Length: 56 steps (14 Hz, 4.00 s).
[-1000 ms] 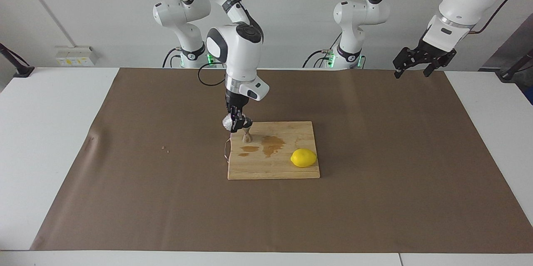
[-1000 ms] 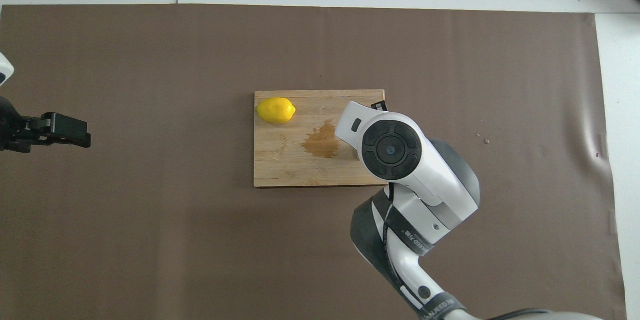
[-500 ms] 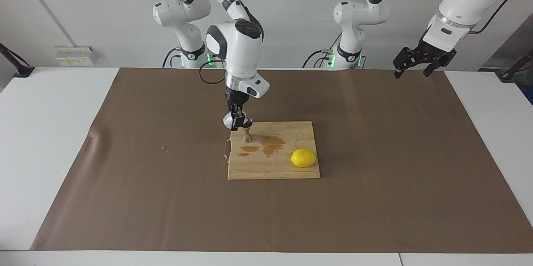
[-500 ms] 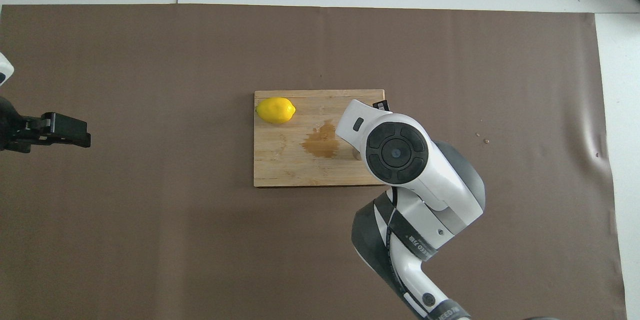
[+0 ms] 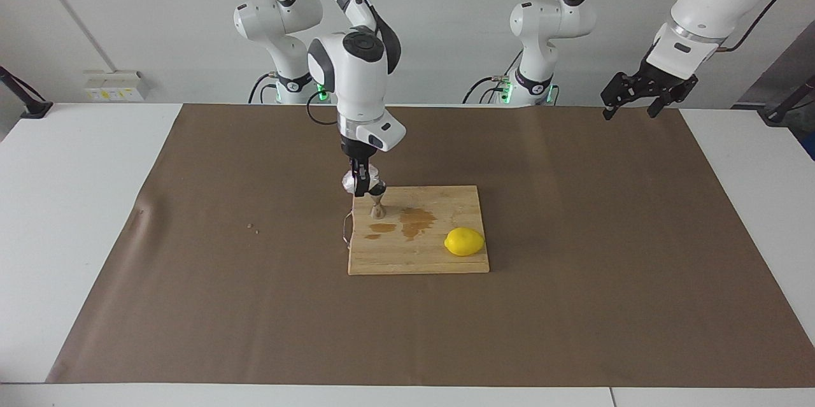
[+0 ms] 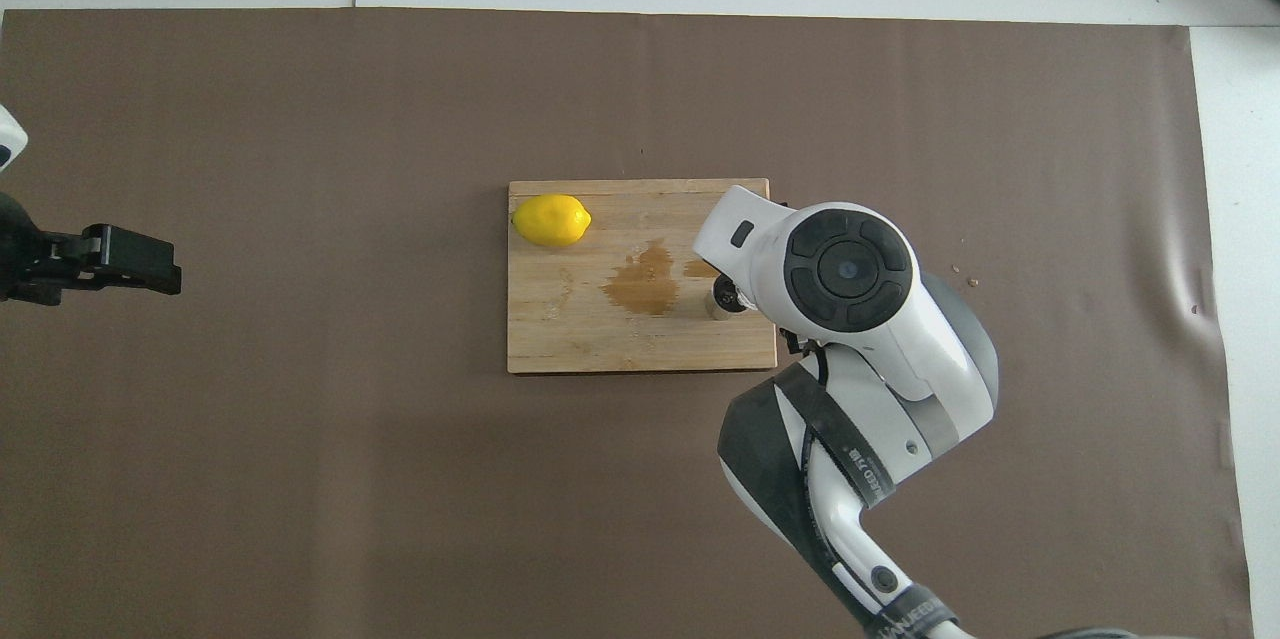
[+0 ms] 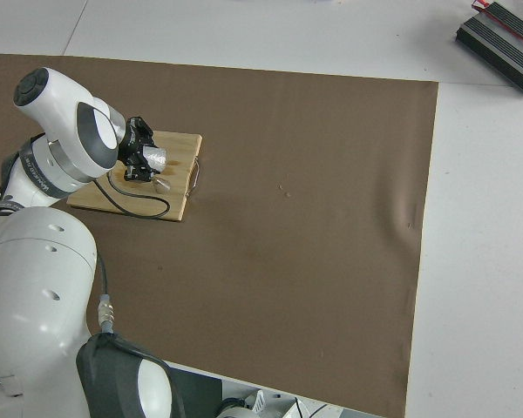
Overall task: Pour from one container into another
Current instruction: 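Tilt the clear glass with the right gripper into the metal cup, then carry the clear glass back and lower it onto the table, then open the right gripper to release the clear glass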
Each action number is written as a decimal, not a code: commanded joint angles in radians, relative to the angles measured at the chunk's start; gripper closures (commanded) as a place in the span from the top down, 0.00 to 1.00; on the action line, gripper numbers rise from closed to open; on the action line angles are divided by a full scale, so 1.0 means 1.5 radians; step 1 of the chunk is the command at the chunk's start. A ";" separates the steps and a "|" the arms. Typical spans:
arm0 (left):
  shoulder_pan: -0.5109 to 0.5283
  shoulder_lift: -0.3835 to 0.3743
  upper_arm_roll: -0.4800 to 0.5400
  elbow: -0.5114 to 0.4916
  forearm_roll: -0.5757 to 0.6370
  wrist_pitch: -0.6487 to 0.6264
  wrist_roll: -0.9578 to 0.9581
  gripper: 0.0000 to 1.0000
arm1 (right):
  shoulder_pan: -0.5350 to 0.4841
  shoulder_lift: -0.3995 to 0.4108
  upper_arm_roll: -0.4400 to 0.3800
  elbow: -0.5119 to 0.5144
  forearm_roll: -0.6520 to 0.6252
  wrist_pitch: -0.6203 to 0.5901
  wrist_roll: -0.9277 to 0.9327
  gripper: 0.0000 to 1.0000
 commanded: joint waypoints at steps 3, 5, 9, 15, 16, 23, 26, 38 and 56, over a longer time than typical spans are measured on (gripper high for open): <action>-0.002 -0.011 0.004 -0.005 0.001 -0.009 -0.002 1.00 | -0.076 -0.010 0.009 -0.014 0.099 0.003 -0.135 0.44; -0.002 -0.011 0.004 -0.005 0.001 -0.010 -0.002 1.00 | -0.111 -0.006 0.009 -0.016 0.141 0.005 -0.191 0.44; -0.002 -0.011 0.004 -0.005 0.001 -0.010 -0.002 1.00 | -0.184 0.008 0.008 -0.040 0.242 0.045 -0.310 0.44; -0.002 -0.011 0.004 -0.005 0.001 -0.010 -0.002 1.00 | -0.295 0.051 0.009 -0.050 0.355 0.047 -0.448 0.44; -0.002 -0.011 0.004 -0.005 0.001 -0.010 -0.002 1.00 | -0.306 0.060 0.008 -0.051 0.375 0.047 -0.468 0.44; -0.002 -0.011 0.004 -0.005 0.001 -0.010 -0.003 1.00 | -0.376 0.119 0.008 -0.072 0.492 0.042 -0.595 0.44; -0.002 -0.011 0.004 -0.005 0.001 -0.010 -0.002 1.00 | -0.391 0.129 0.008 -0.077 0.495 0.044 -0.626 0.44; -0.002 -0.011 0.004 -0.005 0.001 -0.010 -0.002 1.00 | -0.423 0.137 0.006 -0.088 0.494 0.053 -0.670 0.97; -0.002 -0.011 0.004 -0.005 0.001 -0.010 -0.002 1.00 | -0.359 -0.030 0.014 0.019 0.247 -0.039 0.009 1.00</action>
